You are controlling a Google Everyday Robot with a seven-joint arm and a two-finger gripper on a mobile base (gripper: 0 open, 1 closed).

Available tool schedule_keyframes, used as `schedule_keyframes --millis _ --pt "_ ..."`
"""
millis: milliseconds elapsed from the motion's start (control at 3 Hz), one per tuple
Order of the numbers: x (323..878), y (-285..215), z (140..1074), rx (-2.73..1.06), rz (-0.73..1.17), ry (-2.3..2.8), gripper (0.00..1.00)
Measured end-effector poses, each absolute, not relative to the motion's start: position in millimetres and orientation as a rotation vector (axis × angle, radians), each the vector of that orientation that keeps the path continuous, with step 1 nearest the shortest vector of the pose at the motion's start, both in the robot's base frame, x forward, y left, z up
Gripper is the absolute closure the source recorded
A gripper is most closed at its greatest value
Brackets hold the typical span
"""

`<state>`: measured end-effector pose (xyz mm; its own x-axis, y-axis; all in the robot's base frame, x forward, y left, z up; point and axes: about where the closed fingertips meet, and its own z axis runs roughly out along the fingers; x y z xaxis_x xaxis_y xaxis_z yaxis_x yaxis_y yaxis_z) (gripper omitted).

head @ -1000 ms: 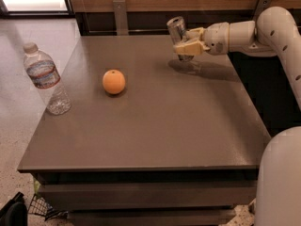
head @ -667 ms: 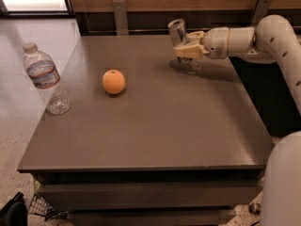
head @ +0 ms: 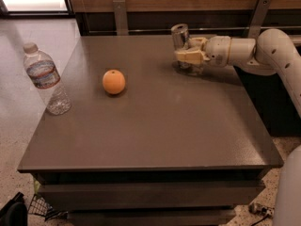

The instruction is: Place redbull can upright

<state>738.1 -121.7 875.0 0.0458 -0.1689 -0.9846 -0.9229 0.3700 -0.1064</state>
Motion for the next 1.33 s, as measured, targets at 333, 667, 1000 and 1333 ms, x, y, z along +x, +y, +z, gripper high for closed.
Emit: schedule_keyframes --millis 333,667,1000,1333 --pt "734 -128 868 -1.022 0.787 1.418 1.0" --pt "730 -137 852 -0.963 0.797 1.417 1.0" --pt "729 -138 850 -0.952 0.799 1.417 0.86" --pt "729 -138 851 -0.952 0.799 1.417 0.62"
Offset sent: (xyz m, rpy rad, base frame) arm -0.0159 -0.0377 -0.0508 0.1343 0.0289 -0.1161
